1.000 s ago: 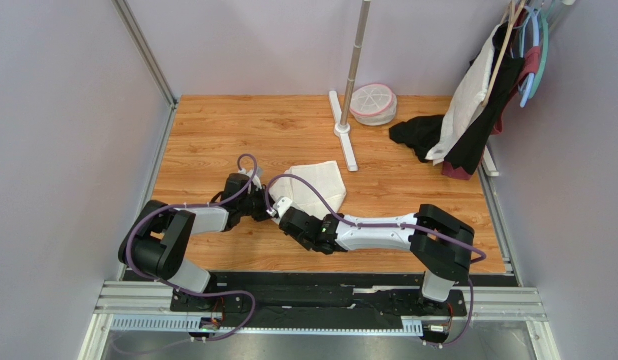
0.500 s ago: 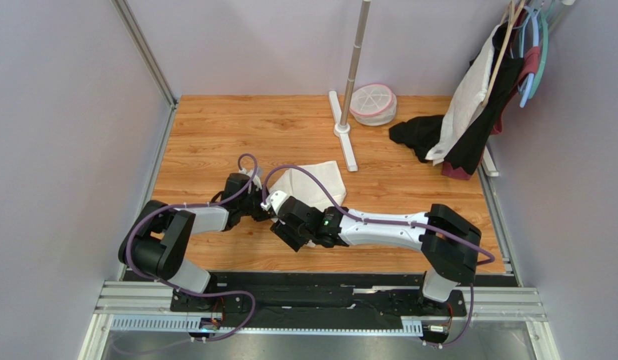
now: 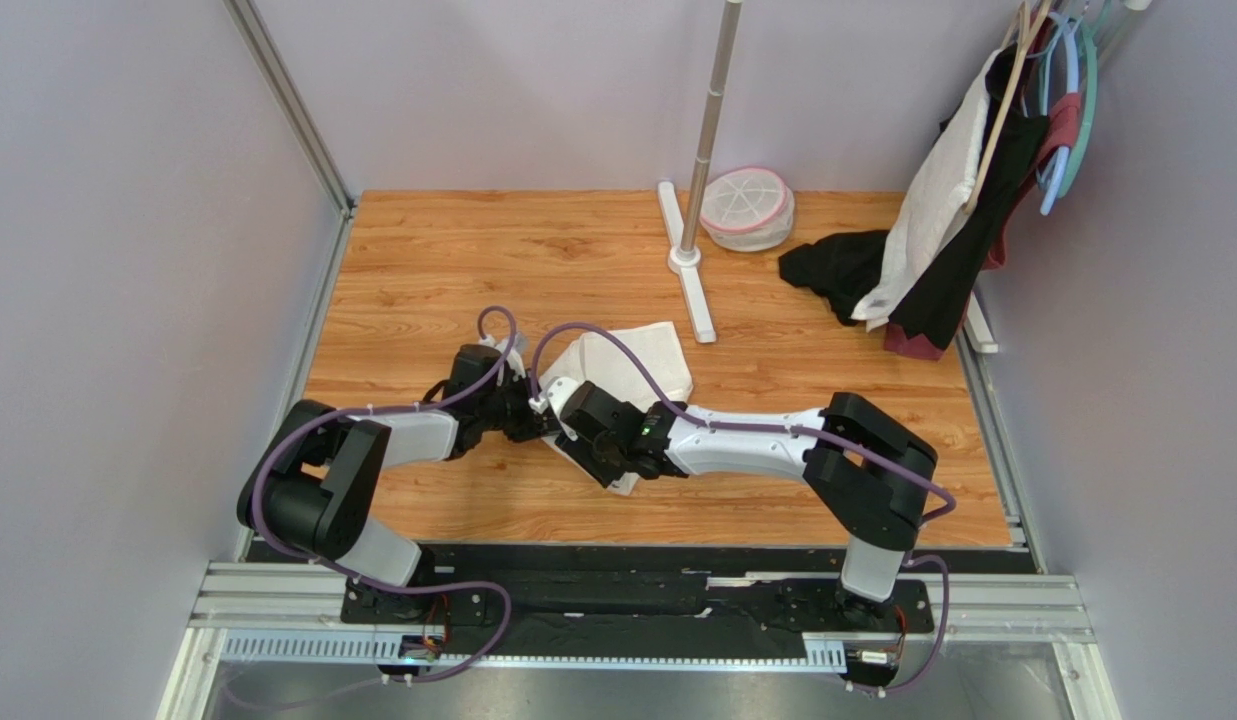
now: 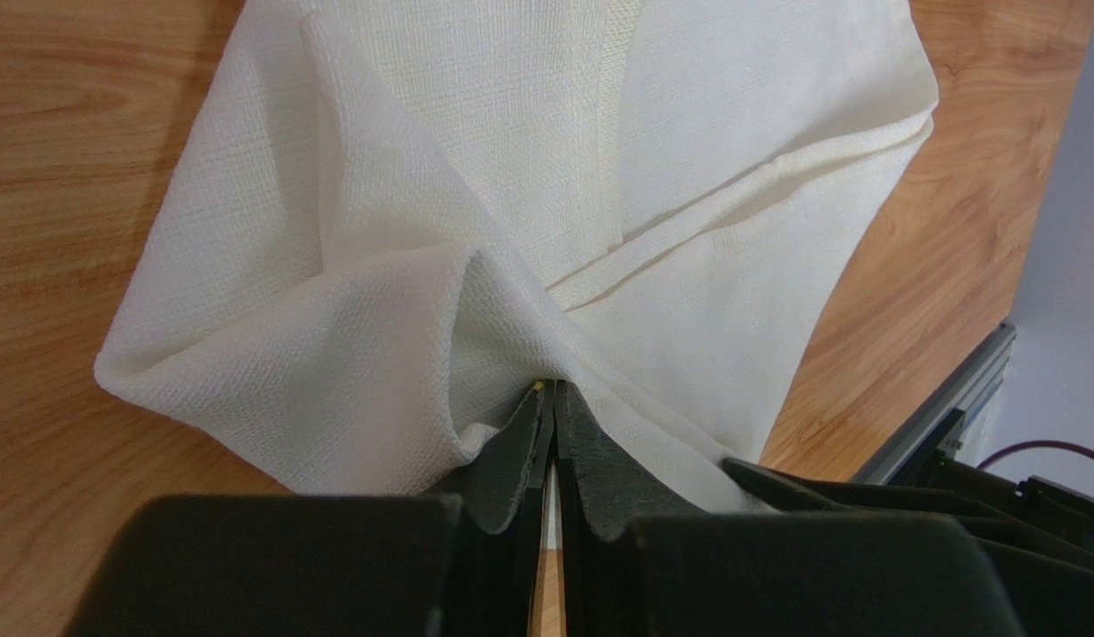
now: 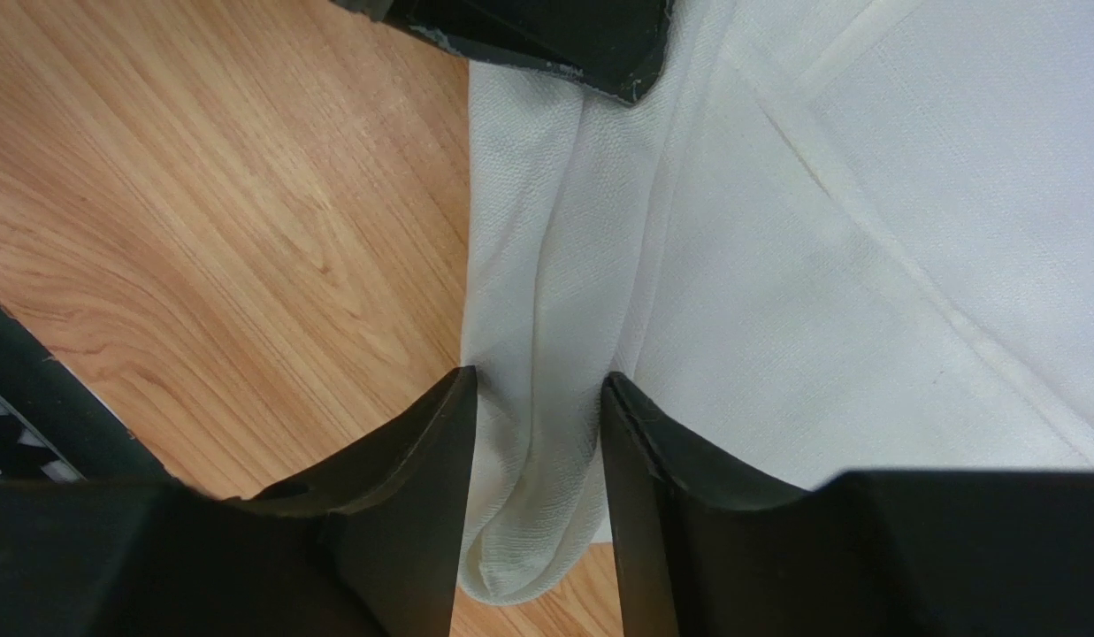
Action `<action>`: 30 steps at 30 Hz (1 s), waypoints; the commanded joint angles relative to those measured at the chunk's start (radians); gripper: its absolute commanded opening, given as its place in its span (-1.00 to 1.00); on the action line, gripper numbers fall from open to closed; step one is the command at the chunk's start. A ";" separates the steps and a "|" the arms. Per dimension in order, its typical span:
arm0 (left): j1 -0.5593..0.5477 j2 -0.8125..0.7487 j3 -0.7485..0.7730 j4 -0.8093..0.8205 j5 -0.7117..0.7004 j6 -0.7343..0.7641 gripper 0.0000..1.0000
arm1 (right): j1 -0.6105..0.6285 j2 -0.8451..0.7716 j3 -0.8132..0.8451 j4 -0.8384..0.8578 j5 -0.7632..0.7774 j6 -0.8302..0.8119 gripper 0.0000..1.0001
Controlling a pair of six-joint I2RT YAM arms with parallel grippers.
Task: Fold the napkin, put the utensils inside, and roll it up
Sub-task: Roll the napkin with the utensil
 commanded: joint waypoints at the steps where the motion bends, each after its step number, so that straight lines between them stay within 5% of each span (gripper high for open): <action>1: -0.004 0.027 -0.007 -0.101 -0.034 0.052 -0.80 | -0.023 0.017 -0.002 0.053 -0.023 -0.002 -0.44; 8: -0.004 0.017 -0.010 -0.101 -0.034 0.052 -0.80 | -0.077 0.056 -0.022 0.063 -0.041 0.015 -1.00; 11: -0.004 -0.020 -0.007 -0.113 -0.035 0.049 -0.71 | -0.100 0.090 -0.026 0.063 -0.050 0.018 -1.00; 18: -0.002 -0.244 0.070 -0.277 -0.109 0.077 0.07 | -0.141 0.147 -0.057 0.072 -0.109 0.025 -1.00; 23: 0.019 -0.361 0.093 -0.425 -0.229 0.141 0.19 | -0.158 0.164 -0.063 0.073 -0.118 0.021 -1.00; 30: 0.100 -0.415 0.030 -0.431 -0.295 0.160 0.30 | -0.166 0.168 -0.062 0.081 -0.175 0.015 -1.00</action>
